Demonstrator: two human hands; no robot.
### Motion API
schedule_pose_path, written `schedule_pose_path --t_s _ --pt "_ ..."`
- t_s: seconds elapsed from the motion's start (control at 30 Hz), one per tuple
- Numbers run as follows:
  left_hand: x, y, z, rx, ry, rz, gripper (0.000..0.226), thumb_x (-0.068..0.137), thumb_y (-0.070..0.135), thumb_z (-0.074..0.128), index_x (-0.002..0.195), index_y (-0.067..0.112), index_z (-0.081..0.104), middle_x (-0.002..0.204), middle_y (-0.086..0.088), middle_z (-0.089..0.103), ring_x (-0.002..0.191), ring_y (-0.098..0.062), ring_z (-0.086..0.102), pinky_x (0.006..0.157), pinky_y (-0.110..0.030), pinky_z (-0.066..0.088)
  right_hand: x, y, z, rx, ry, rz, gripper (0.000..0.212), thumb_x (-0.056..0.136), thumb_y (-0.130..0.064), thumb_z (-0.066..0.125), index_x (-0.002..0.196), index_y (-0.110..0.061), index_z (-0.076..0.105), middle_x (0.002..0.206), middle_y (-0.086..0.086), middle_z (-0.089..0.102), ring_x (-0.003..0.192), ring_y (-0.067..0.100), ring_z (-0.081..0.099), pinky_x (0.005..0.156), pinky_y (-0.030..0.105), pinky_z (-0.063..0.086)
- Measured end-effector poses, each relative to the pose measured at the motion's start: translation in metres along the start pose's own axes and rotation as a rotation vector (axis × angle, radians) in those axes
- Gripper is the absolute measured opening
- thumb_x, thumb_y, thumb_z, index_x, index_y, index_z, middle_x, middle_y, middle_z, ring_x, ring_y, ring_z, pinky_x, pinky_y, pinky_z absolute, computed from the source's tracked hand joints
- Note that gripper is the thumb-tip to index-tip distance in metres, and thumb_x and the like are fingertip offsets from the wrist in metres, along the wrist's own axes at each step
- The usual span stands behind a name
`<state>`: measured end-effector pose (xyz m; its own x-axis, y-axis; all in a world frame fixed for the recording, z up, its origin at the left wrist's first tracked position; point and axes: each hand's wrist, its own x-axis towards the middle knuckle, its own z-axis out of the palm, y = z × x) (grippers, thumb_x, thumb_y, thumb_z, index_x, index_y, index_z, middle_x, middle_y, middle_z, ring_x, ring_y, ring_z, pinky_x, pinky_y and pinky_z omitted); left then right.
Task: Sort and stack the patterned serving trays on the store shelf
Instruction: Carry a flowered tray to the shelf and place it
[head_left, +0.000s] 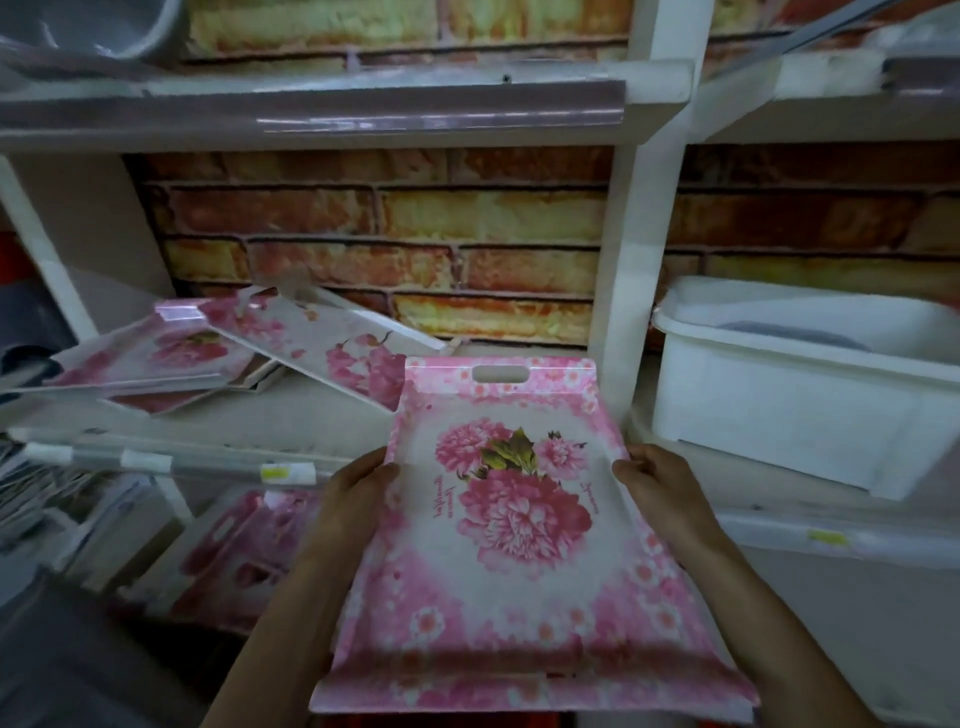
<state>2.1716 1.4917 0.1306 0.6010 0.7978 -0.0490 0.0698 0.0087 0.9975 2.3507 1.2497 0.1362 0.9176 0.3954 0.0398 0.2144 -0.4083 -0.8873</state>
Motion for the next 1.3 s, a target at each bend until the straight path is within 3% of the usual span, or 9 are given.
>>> schedule_pose_path --t_s 0.1,0.23,0.47,0.6,0.77,0.9,1.03,1.17,1.3 --pt "0.032 0.000 0.000 0.017 -0.049 0.021 0.023 0.090 0.003 0.057 0.094 0.017 0.075 0.075 0.008 0.076 0.067 -0.005 0.072 0.052 -0.013 0.051 0.010 -0.004 0.011 -0.009 0.049 0.016 0.015 0.092 -0.026 0.055 0.088 -0.015 0.065 0.083 0.004 0.067 0.076 0.019 0.064 0.065 0.031 0.045" --pt "0.058 -0.001 0.008 0.012 -0.092 0.073 0.029 0.090 -0.007 0.054 0.082 0.017 0.068 0.049 0.021 0.064 0.049 0.011 0.061 0.044 -0.003 0.041 0.018 -0.002 0.019 -0.027 0.078 0.023 0.019 0.095 -0.019 0.051 0.078 -0.019 0.059 0.069 -0.003 0.057 0.062 0.013 0.054 0.056 0.027 0.037" --pt "0.097 -0.019 0.031 0.069 -0.133 0.076 0.030 0.087 -0.008 0.058 0.078 0.017 0.072 0.061 0.017 0.069 0.058 0.006 0.063 0.050 -0.006 0.045 0.053 0.017 0.024 -0.071 0.088 0.067 0.026 0.095 -0.016 0.051 0.072 -0.028 0.054 0.065 -0.007 0.056 0.060 0.011 0.054 0.054 0.025 0.036" --pt "0.117 -0.028 0.039 0.119 -0.117 0.093 0.021 0.083 -0.002 0.064 0.075 0.017 0.065 0.076 0.002 0.063 0.076 -0.013 0.055 0.062 -0.020 0.042 0.080 0.025 0.026 -0.082 0.068 0.103 0.016 0.091 -0.018 0.051 0.090 -0.023 0.067 0.081 -0.002 0.070 0.074 0.016 0.067 0.066 0.032 0.051" --pt "0.133 -0.028 0.034 0.166 -0.107 0.092 0.027 0.084 0.003 0.066 0.081 0.028 0.077 0.089 -0.001 0.075 0.080 -0.013 0.064 0.081 -0.033 0.052 0.095 0.035 0.039 -0.157 0.057 0.063 0.014 0.092 -0.019 0.049 0.102 -0.020 0.059 0.087 -0.003 0.065 0.077 0.013 0.063 0.062 0.029 0.045" --pt "0.142 -0.028 0.032 0.126 -0.092 0.117 0.033 0.085 0.001 0.066 0.088 0.033 0.072 0.071 0.021 0.071 0.069 0.006 0.062 0.067 -0.012 0.050 0.098 0.038 0.047 -0.166 0.021 0.032 0.016 0.092 -0.011 0.049 0.096 -0.013 0.064 0.091 0.004 0.068 0.077 0.013 0.066 0.059 0.024 0.049" --pt "0.150 -0.028 0.027 0.075 -0.128 0.097 0.035 0.086 0.002 0.066 0.116 0.017 0.070 0.093 0.008 0.075 0.078 -0.003 0.066 0.073 -0.018 0.052 0.101 0.037 0.050 -0.215 0.019 0.012 0.015 0.090 -0.012 0.049 0.091 -0.015 0.064 0.089 0.002 0.067 0.075 0.013 0.065 0.058 0.023 0.047" --pt "0.147 -0.034 0.024 0.040 -0.098 0.097 0.033 0.087 -0.005 0.061 0.101 0.023 0.071 0.065 0.015 0.071 0.062 0.003 0.065 0.054 -0.009 0.049 0.105 0.039 0.053 -0.228 0.002 0.015 0.019 0.087 -0.030 0.047 0.097 -0.028 0.063 0.088 -0.007 0.067 0.077 0.012 0.067 0.072 0.039 0.057" --pt "0.155 -0.036 0.019 0.043 -0.087 0.092 0.029 0.087 -0.003 0.061 0.098 0.021 0.072 0.060 0.015 0.068 0.060 0.001 0.063 0.055 -0.012 0.049 0.107 0.020 0.055 -0.161 0.032 -0.021 0.019 0.094 -0.024 0.049 0.101 -0.029 0.065 0.089 -0.008 0.069 0.077 0.010 0.068 0.069 0.030 0.055"
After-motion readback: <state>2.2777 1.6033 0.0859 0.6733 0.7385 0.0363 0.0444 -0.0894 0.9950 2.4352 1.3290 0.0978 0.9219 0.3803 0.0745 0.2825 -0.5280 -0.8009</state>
